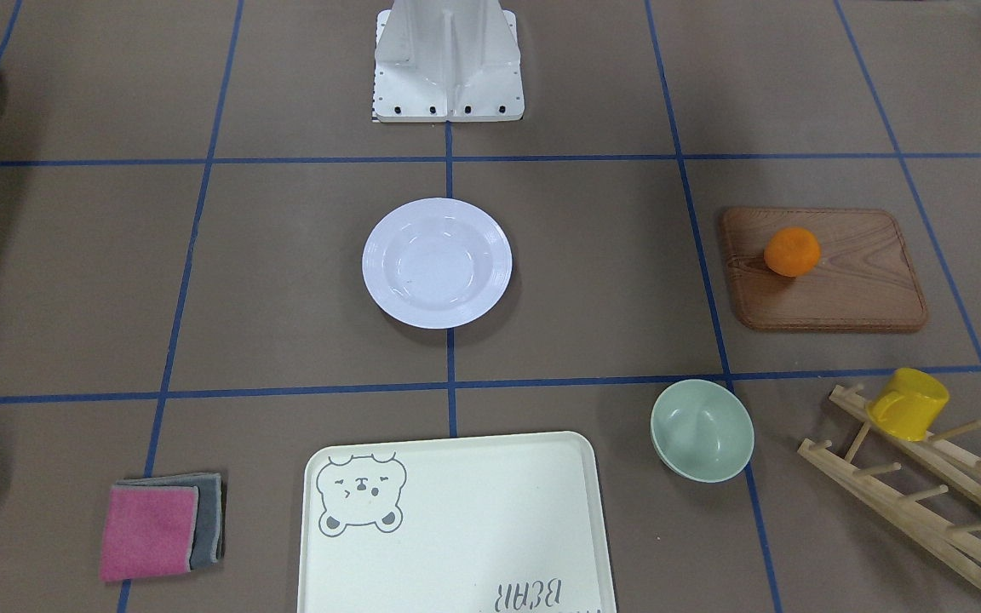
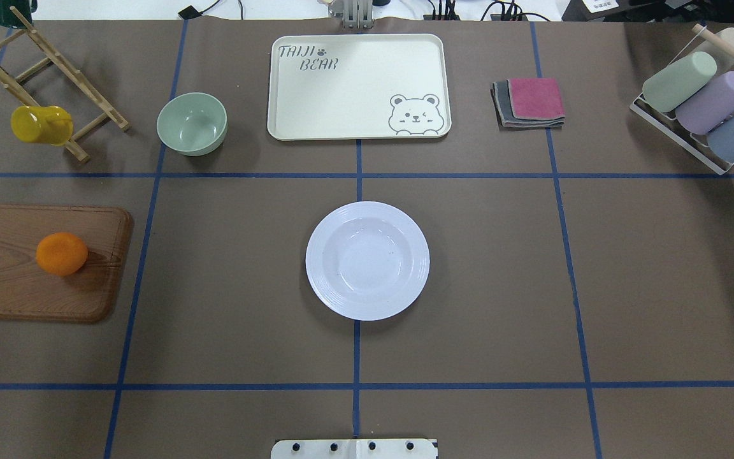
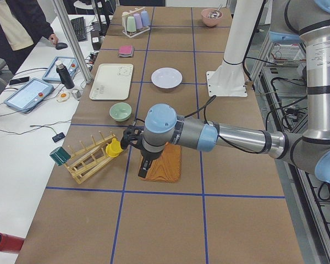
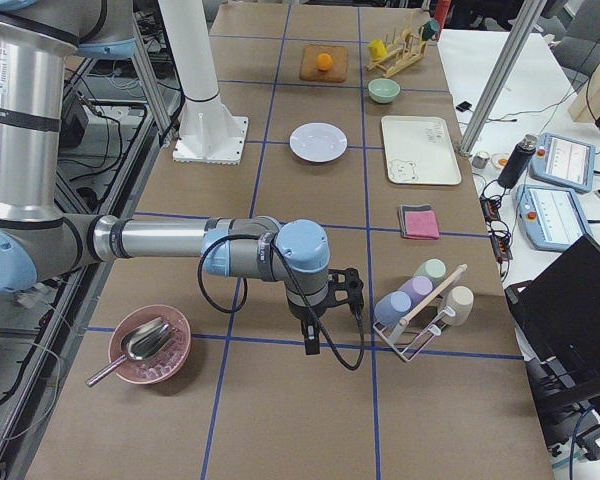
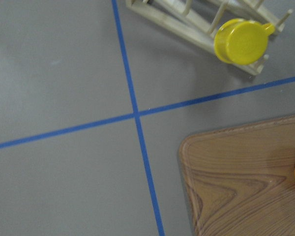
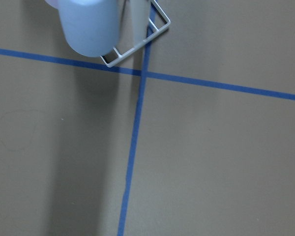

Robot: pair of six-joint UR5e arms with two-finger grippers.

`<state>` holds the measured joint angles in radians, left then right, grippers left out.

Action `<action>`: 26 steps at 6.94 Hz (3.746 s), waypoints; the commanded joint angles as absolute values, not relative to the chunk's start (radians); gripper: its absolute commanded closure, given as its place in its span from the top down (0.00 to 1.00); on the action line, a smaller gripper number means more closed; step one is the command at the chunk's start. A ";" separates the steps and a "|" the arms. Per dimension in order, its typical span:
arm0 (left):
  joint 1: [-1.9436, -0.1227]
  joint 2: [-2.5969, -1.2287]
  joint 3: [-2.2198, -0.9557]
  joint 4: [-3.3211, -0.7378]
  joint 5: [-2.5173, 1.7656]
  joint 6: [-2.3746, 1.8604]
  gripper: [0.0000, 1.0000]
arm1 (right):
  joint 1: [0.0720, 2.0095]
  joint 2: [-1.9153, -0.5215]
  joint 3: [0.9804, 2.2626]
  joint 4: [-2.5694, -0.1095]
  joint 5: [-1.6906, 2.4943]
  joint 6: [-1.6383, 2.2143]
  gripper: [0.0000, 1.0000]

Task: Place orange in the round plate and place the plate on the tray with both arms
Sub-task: 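Move the left gripper down toward the orange on the wooden board, then close the left gripper on the orange and lift it, then carry the orange with the left gripper over the white plate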

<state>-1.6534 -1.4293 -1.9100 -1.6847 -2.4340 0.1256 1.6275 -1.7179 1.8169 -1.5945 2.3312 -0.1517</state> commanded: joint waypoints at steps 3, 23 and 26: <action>-1.421 -1.437 -1.914 -1.949 -2.470 -0.234 0.99 | 1.496 -1.712 1.819 -1.384 2.353 0.129 1.00; -0.755 -1.727 -1.973 -1.846 -1.895 -0.943 0.00 | 1.491 -1.718 1.818 -1.346 2.356 0.120 1.00; -0.590 -2.113 -1.936 -1.484 -1.823 -1.128 0.00 | 1.439 -1.678 1.819 -1.198 2.456 0.162 1.00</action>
